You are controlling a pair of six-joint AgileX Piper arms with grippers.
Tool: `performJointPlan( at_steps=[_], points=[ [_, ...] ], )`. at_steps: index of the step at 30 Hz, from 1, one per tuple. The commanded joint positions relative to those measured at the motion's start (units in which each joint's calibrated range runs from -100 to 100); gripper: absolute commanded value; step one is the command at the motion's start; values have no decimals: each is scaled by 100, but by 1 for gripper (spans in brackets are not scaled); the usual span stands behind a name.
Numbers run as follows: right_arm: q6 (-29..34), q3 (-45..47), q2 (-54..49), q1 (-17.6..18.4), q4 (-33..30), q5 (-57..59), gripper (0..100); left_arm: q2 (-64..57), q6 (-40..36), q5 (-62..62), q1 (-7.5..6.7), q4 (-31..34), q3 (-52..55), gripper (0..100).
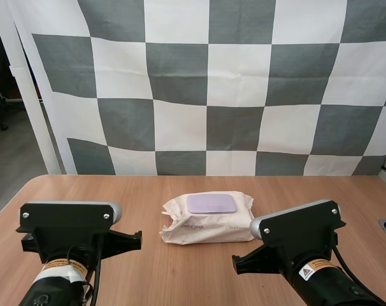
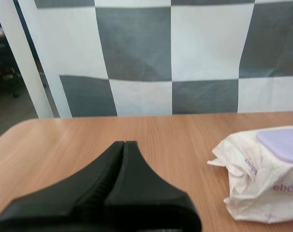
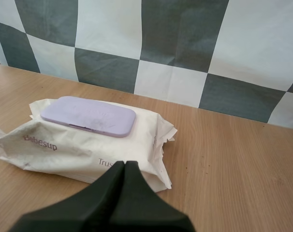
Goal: Open the wet wipes lid
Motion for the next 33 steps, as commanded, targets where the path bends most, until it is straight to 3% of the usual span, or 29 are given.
performJointPlan(
  at_steps=[1,8,20,27,33],
  points=[
    [-1,0,0,5,12,1,0,0,1,-154,-4,22,-203,0],
    [-10,-188,0,5,108,6,0,0,1,1067,-4,50,-1042,0],
    [0,-3166,0,5,126,2070,0,0,43,2774,-4,417,-2297,0],
    [0,-3724,0,5,290,2679,0,0,43,2701,-4,219,-2332,0],
    [0,-3804,199,5,-29,2768,0,196,1026,2677,-4,50,-2332,0]
  ],
)
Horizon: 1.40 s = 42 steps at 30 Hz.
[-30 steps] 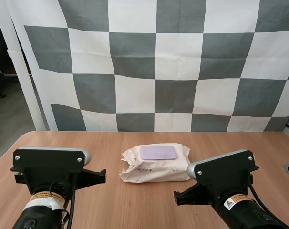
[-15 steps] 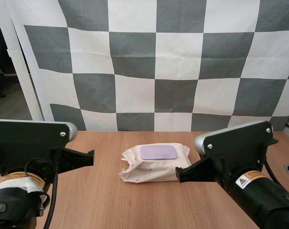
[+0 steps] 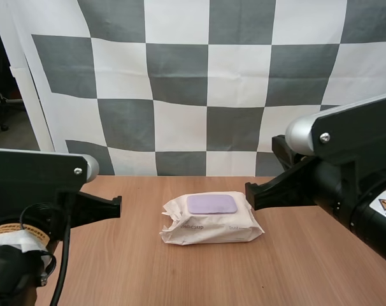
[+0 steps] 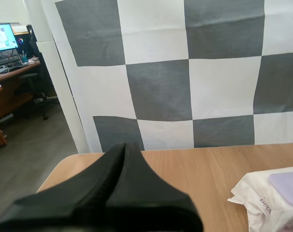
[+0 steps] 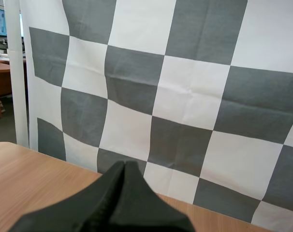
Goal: Open the wet wipes lid
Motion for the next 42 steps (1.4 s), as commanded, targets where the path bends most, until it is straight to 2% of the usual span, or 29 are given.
performJointPlan(
  at_steps=[1,6,13,15,16,17,18,19,21,25,28,37,42],
  points=[
    [0,1,283,5,-318,15,0,316,631,-19,-4,-125,-16,0],
    [-77,1,935,-40,-1044,328,0,1350,1242,-19,-4,-406,-155,0],
    [-212,1,1352,-57,-1386,788,0,2972,3165,-2,-4,-1948,-482,0],
    [-354,1,1352,-57,-1386,857,0,3326,3543,-2,-4,-2349,-482,6],
    [-431,1,1352,-57,-1397,930,9,3490,3789,-2,-4,-2542,-482,14],
    [-495,1,1352,-57,-1395,1022,25,3629,4042,-2,-4,-2713,-482,26],
    [-528,1,1352,-57,-1395,1071,45,3721,4270,-2,-4,-2832,-482,38],
    [-526,1,1352,-57,-1417,1113,68,3809,4425,-2,-4,-2924,-482,56],
    [-526,1,1352,-57,-1533,1129,100,3937,4645,-2,-4,-3120,-482,99],
    [-526,1,1352,-57,-1701,1059,100,4204,5069,-2,-4,-3411,-482,100],
    [-622,1,1379,-57,-1701,936,100,4422,5705,217,-4,-3985,-482,100],
    [-636,1,2168,-57,-1818,876,100,4695,8886,325,-4,-6613,138,100],
    [-636,1,2525,-57,-1818,814,100,4809,10092,280,-4,-7504,502,100]
  ],
)
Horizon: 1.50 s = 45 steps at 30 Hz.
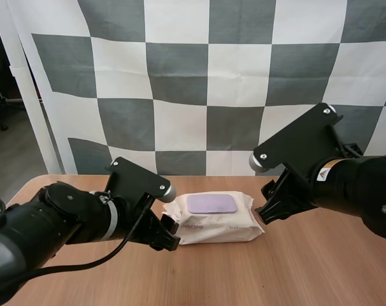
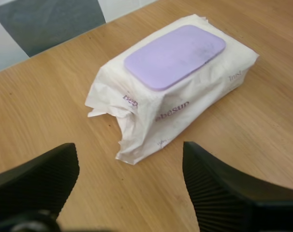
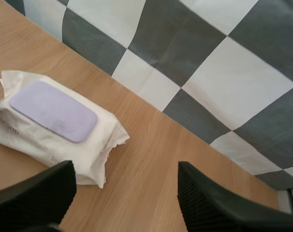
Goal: Open the wet wipes lid
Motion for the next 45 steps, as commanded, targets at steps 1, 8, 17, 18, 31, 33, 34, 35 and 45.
performJointPlan(
  at_steps=[1,8,17,18,31,33,34,35,45],
  points=[
    [-4,1,106,-6,-6,-60,100,154,4052,-20,-4,-1721,107,100],
    [-4,1,343,-6,-6,-130,100,1662,4436,-20,-4,-2169,-147,100],
    [-4,1,401,-6,-6,-121,100,3198,4436,149,-4,-2088,-861,100],
    [-4,1,401,-6,-6,-121,100,3275,4436,149,-4,-2016,-888,100],
    [15,1,547,-6,-2,-111,100,3822,4436,72,-4,-2008,-1188,100],
    [15,1,606,-6,7,-111,100,3993,4436,148,-4,-2049,-1248,100],
    [15,1,621,-6,24,-111,100,4080,4436,164,-4,-2078,-1291,100],
    [15,1,652,-6,27,-111,100,4173,4436,208,-4,-2107,-1336,100],
    [15,1,846,-6,111,-190,100,4888,4436,817,-4,-2290,-1667,100]
  ],
)
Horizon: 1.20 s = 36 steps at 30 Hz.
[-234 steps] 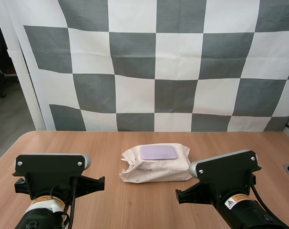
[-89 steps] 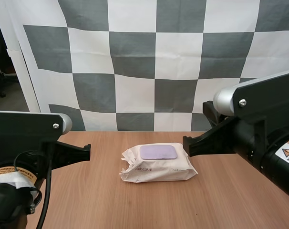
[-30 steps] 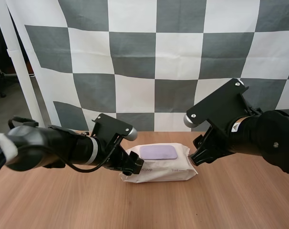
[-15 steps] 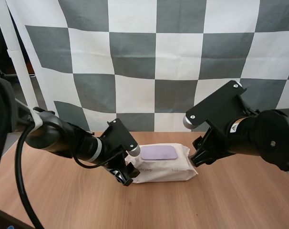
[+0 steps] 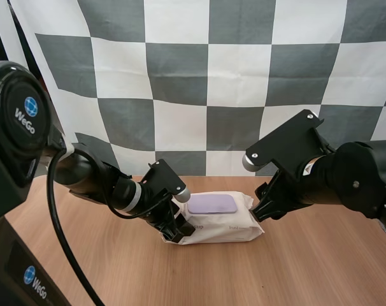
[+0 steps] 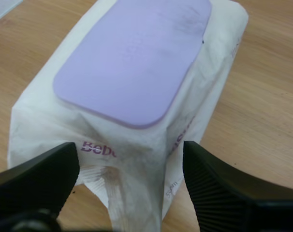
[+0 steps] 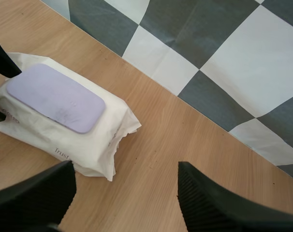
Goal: Open the wet wipes lid
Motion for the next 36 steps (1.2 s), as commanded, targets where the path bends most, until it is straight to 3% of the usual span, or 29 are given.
performJointPlan(
  at_steps=[1,3,4,8,12,18,23,32,36],
  points=[
    [-15,1,94,-6,131,7,100,266,94,127,-4,-19,-131,100],
    [-25,1,94,-6,182,7,100,362,94,142,-4,-105,-187,100],
    [-25,1,94,-6,182,7,100,418,94,170,-4,-153,-215,89],
    [-131,1,94,-6,291,7,100,590,94,262,-4,-309,-273,0],
    [-660,1,159,-6,747,7,100,589,94,328,-4,-468,-273,0],
    [-1957,1,536,-6,1832,7,100,589,94,491,-4,-468,-273,0],
    [-2962,1,997,-6,2345,7,100,589,94,593,-4,-458,-273,0],
    [-3977,1,1962,10,2559,-979,100,589,94,593,-4,-458,-273,0],
    [-4055,1,2406,140,2567,-1631,100,589,94,593,-4,-458,-273,0]
  ],
)
